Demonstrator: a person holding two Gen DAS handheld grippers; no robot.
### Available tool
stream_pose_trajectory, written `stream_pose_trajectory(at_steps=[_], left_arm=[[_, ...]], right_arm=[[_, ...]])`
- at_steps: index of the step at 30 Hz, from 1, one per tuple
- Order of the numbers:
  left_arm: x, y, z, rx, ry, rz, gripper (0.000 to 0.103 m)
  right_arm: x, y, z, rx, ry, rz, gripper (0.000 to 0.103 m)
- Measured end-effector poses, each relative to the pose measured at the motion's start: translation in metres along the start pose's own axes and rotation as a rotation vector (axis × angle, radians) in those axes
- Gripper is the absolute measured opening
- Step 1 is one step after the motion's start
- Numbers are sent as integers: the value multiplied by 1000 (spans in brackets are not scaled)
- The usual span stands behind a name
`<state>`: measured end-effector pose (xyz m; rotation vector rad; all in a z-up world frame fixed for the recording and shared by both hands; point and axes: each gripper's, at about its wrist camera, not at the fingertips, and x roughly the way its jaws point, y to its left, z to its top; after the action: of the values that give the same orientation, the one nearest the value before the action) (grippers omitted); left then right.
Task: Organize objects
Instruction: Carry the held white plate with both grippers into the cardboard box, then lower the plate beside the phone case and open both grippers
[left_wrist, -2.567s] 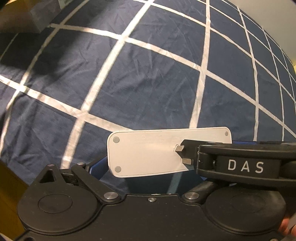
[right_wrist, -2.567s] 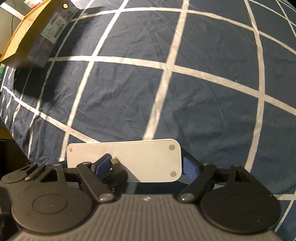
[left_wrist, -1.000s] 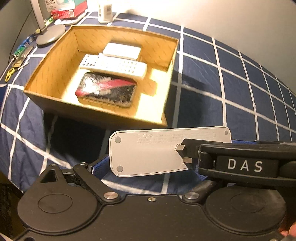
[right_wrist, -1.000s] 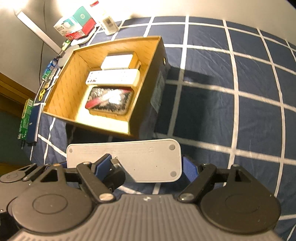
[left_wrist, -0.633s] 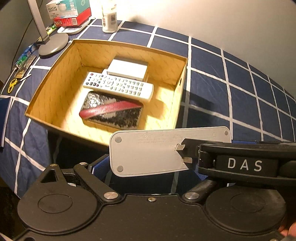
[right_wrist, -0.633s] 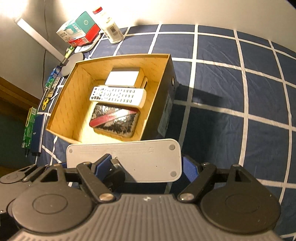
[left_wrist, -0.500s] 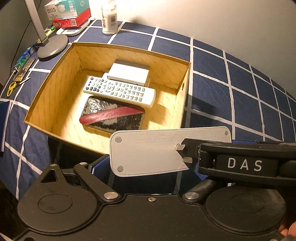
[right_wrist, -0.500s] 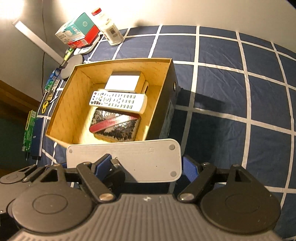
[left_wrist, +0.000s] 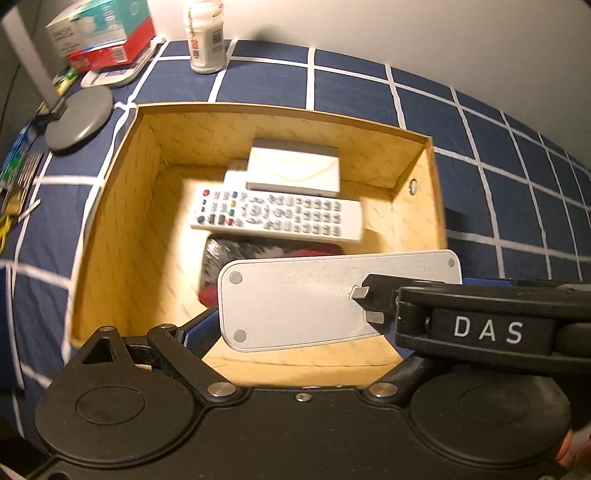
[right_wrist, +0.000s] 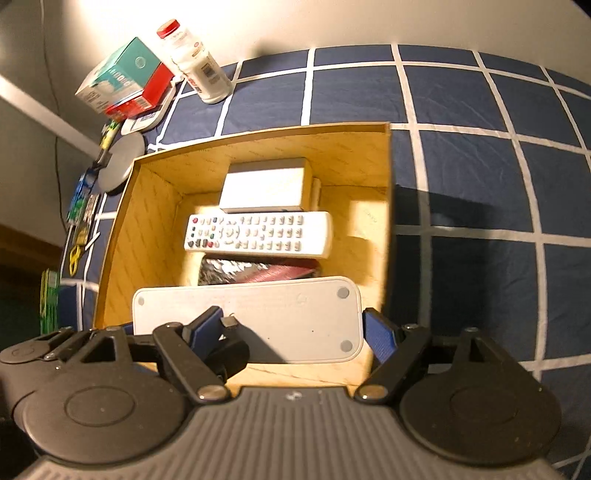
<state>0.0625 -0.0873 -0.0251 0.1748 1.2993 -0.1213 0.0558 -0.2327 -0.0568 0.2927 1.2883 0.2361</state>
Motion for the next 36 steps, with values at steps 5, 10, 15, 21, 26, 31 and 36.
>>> stream_pose_trajectory(at_steps=[5, 10, 15, 21, 26, 31, 36], left_arm=[[9, 26, 7, 63, 35, -26, 92], [24, 46, 5, 108, 76, -22, 92], [41, 61, -2, 113, 141, -20, 92], [59, 70, -10, 79, 210, -7, 92], [71, 75, -13, 67, 250, -10, 90], [83, 78, -15, 47, 284, -13, 90], [91, 81, -15, 33, 301, -17, 90]], right_arm=[[16, 22, 1, 60, -1, -26, 81], [35, 35, -5, 98, 25, -46, 81], [56, 40, -15, 103, 87, -53, 81], [77, 39, -22, 114, 157, -59, 81], [90, 37, -25, 123, 200, -70, 81], [101, 36, -25, 127, 239, -82, 80], [109, 32, -26, 139, 260, -92, 80]])
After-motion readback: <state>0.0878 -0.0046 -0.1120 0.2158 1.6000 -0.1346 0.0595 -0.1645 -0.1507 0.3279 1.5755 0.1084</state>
